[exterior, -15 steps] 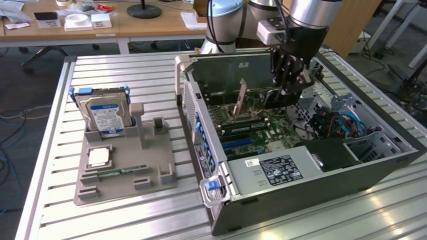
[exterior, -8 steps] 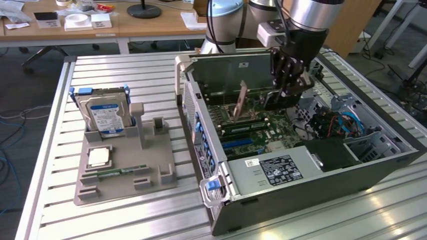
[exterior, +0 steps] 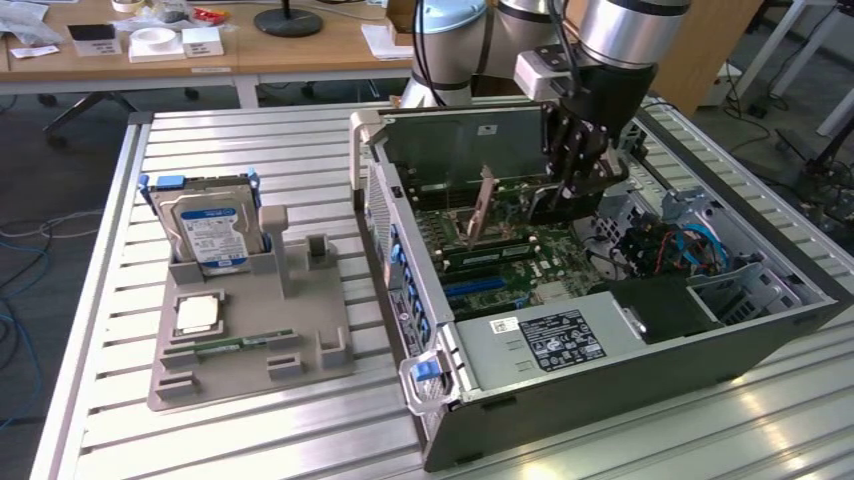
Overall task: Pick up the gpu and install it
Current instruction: 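Insert the gpu into the slot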
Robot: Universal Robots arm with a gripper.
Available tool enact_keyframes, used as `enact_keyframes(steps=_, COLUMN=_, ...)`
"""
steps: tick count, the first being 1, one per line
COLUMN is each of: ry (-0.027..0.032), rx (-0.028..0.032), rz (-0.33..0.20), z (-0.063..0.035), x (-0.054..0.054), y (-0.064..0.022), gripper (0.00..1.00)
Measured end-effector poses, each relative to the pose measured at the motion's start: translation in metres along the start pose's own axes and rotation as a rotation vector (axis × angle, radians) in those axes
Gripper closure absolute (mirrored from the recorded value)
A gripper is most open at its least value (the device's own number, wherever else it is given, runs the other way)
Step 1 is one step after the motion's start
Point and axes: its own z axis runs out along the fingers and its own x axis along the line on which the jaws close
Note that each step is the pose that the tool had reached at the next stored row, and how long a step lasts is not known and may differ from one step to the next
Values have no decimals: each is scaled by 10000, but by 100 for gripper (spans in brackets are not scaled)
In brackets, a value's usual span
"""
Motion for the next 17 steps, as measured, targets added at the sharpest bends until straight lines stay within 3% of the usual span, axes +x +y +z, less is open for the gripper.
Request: enact_keyframes(steps=17, ry=-1, rx=1, rz=0, z=5, x=0, y=71, gripper=73)
